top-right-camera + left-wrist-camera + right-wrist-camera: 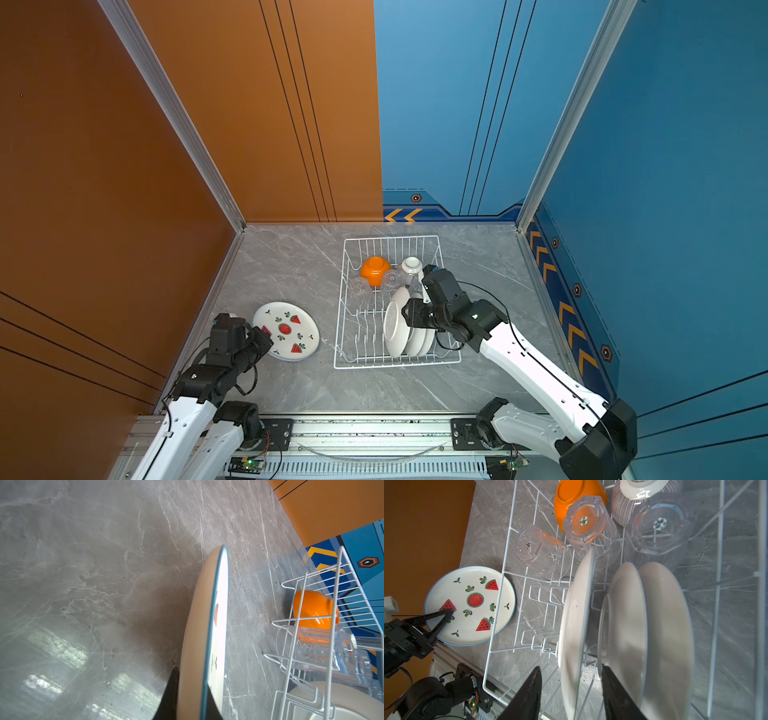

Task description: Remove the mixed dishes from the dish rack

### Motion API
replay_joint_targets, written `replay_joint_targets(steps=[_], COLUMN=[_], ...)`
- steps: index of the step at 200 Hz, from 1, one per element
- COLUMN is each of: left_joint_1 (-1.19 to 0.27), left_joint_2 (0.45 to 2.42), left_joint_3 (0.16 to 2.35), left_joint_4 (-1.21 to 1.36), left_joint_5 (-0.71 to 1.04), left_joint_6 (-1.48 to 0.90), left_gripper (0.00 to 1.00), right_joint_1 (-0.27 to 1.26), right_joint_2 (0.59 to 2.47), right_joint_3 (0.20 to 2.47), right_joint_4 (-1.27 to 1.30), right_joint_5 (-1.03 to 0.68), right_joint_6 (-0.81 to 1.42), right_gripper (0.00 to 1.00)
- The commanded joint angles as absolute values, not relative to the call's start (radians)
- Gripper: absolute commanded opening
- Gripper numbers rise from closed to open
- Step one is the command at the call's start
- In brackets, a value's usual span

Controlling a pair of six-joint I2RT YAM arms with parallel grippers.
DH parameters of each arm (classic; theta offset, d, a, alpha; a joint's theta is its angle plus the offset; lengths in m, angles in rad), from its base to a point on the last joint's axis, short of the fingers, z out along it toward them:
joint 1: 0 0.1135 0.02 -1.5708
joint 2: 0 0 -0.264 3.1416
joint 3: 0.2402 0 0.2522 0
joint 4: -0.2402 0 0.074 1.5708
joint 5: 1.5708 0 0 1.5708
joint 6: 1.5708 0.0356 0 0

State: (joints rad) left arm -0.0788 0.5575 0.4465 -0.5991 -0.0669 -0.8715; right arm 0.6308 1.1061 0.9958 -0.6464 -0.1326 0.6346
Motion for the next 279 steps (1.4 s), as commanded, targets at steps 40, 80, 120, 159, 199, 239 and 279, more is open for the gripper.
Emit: replay_joint_targets(steps=[40,80,120,159,199,239,279], left_joint_1=[-0.061,-0.065,-0.085,-0.164,-0.38,-0.644,-0.724], left_joint_2=[0.509,0.523,0.503,0.503,0.579,0.7,0.788], left_joint_3=[0.365,0.378,0.428,0.51,0.607,0.687,0.731], left_joint_4=[-0.705,-0.704,-0.704,-0.704,-0.687,-0.619,-0.514], left_joint_5=[-0.122,-0.114,-0.081,-0.116,-0.284,-0.506,-0.555], left_joint_6=[-0.863,-0.849,-0.832,-0.82,-0.765,-0.683,-0.605], left_gripper=[0.55,0.88,0.98,0.98,0.98,0.98,0.98], right_joint_1=[0.654,0.668,0.685,0.695,0.695,0.695,0.695], right_joint_2=[1.106,1.131,1.162,1.2,1.252,1.294,1.304], right_joint_3=[0.959,0.962,0.971,0.984,1.002,1.019,1.038], right_joint_4=[-0.586,-0.577,-0.574,-0.574,-0.571,-0.556,-0.551], right_joint_5=[-0.073,-0.072,-0.069,-0.057,-0.052,-0.045,-0.039], right_joint_6=[0.707,0.712,0.711,0.711,0.719,0.733,0.747], right_gripper=[0.46,0.44,0.44,0.4,0.39,0.31,0.16])
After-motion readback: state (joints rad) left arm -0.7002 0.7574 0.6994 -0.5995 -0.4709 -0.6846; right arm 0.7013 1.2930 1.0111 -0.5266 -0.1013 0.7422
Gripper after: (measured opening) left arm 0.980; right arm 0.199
